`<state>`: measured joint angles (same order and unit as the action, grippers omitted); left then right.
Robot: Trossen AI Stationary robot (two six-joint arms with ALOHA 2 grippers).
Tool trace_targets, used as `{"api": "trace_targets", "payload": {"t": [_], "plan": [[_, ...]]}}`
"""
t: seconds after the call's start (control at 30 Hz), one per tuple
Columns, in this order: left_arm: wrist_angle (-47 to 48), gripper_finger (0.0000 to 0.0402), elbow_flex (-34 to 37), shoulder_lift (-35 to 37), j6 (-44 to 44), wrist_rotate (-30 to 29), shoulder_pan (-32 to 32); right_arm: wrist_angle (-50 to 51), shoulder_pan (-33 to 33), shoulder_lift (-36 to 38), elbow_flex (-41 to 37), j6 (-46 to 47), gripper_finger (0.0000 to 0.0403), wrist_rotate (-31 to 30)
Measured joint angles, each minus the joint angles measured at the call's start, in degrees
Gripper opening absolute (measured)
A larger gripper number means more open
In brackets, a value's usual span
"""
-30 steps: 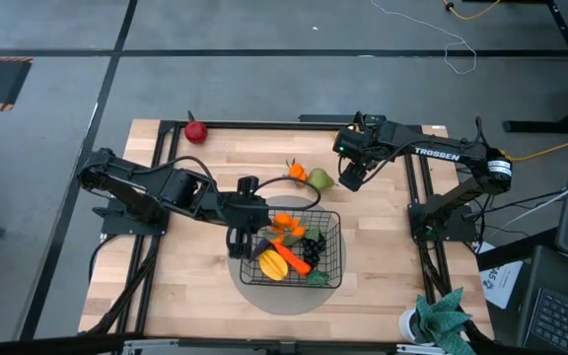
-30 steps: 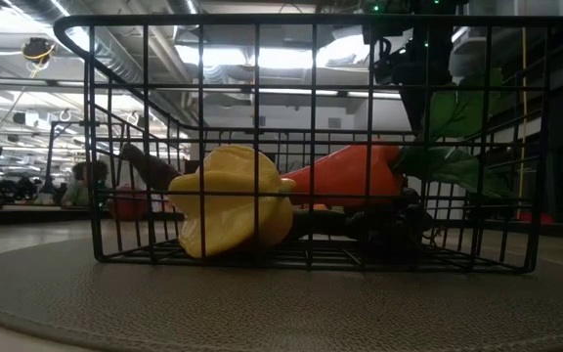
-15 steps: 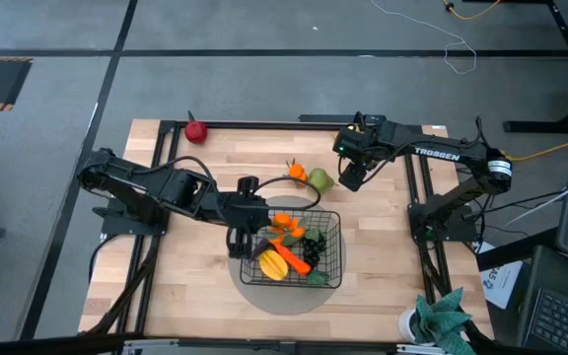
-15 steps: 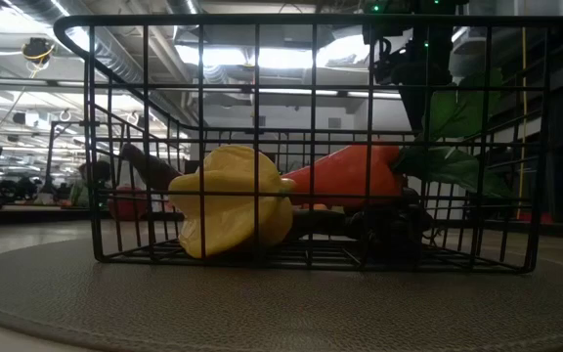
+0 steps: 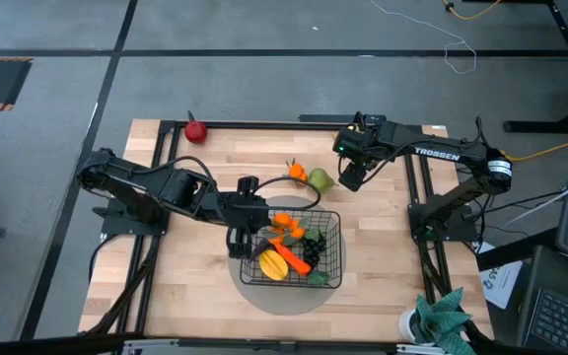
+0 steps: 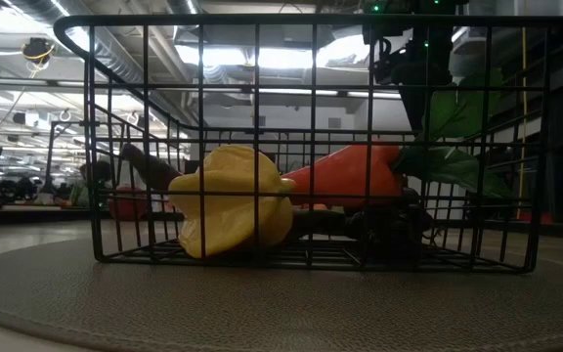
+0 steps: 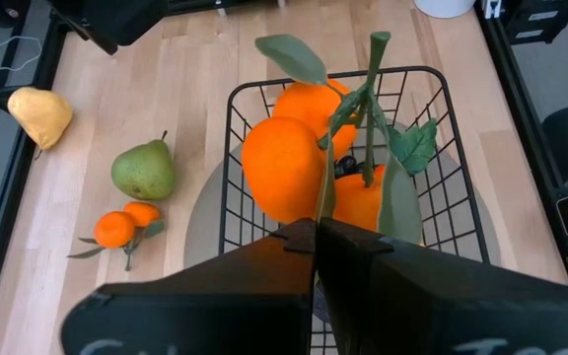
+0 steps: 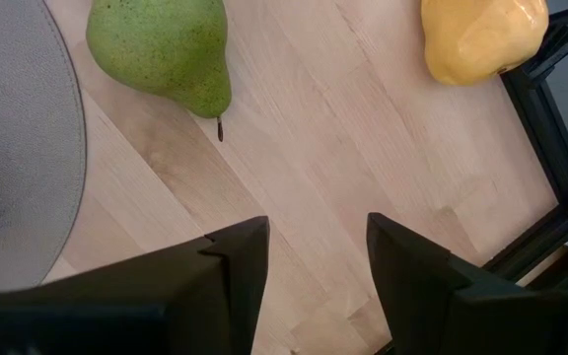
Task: Build produce basket
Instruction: Put the left oranges into the wire basket
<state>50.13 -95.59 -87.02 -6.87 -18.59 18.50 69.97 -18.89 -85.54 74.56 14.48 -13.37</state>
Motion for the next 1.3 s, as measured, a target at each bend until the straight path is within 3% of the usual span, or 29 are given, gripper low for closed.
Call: {"api": "trace_targets", "payload": {"t": [1.03,1.3], "plan": [[-0.2,0.0001,0.0,0.0,-1.4,0.5,0.0,0.0,0.0,0.0,0.0,0.0,0.0161,0.0],[-0.1,0.0051,0.0,0.0,-3.5,0.9,-0.1,0.0,0.0,0.0,0.0,0.0,0.0161,0.0]]}}
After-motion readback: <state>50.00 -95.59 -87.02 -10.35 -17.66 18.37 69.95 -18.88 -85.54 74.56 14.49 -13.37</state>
